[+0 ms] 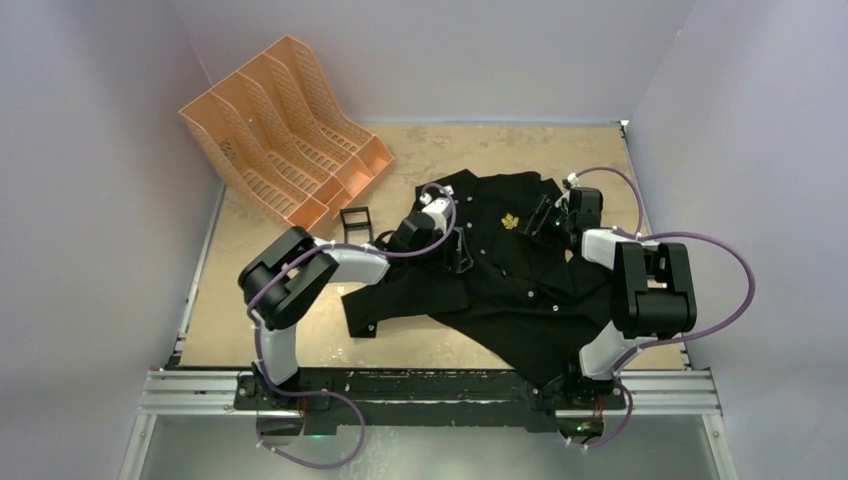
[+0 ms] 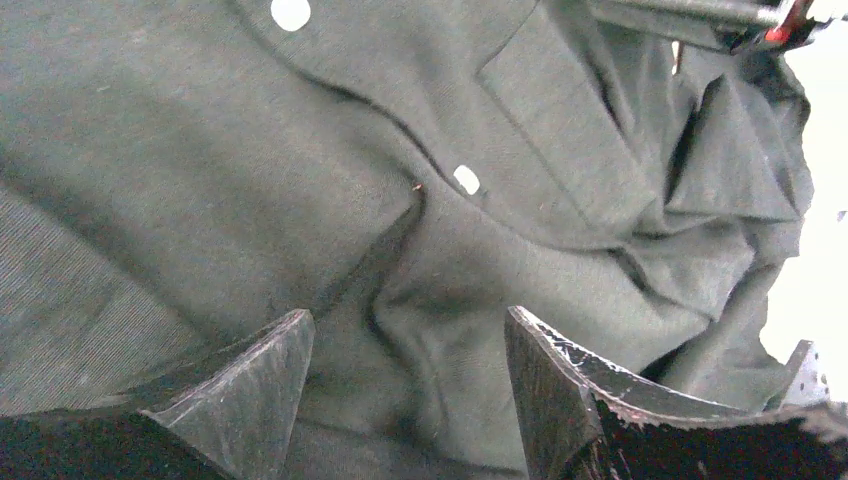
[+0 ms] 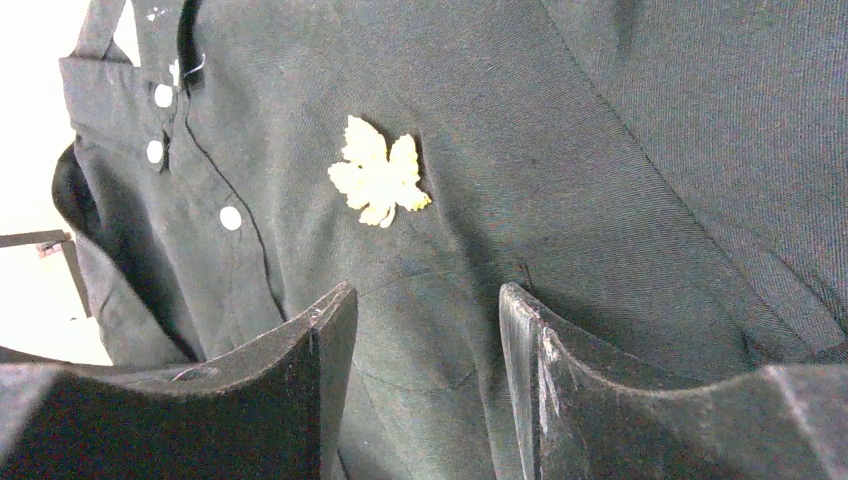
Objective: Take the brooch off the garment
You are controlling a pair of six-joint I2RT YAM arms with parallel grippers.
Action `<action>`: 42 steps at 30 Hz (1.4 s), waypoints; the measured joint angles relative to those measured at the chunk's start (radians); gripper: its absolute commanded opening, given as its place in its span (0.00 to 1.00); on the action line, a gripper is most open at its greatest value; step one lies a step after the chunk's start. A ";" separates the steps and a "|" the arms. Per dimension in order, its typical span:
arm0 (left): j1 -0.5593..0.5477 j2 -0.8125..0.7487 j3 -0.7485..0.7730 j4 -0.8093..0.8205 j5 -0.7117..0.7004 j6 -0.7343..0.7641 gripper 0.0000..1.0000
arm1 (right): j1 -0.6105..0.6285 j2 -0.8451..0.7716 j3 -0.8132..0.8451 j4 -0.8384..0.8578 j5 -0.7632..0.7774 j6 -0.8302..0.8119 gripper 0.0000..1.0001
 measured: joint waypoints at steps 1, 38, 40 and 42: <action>0.000 -0.022 -0.036 0.028 0.004 -0.001 0.69 | 0.000 0.000 0.000 0.000 0.000 0.000 0.58; -0.002 0.113 0.279 -0.120 -0.027 0.192 0.54 | 0.122 0.039 -0.013 0.107 -0.106 0.032 0.40; -0.002 0.129 0.275 -0.127 -0.027 0.193 0.54 | 0.122 0.005 -0.058 0.108 -0.106 0.035 0.40; -0.002 0.130 0.258 -0.122 -0.029 0.192 0.54 | 0.122 -0.038 -0.103 0.108 -0.105 0.038 0.40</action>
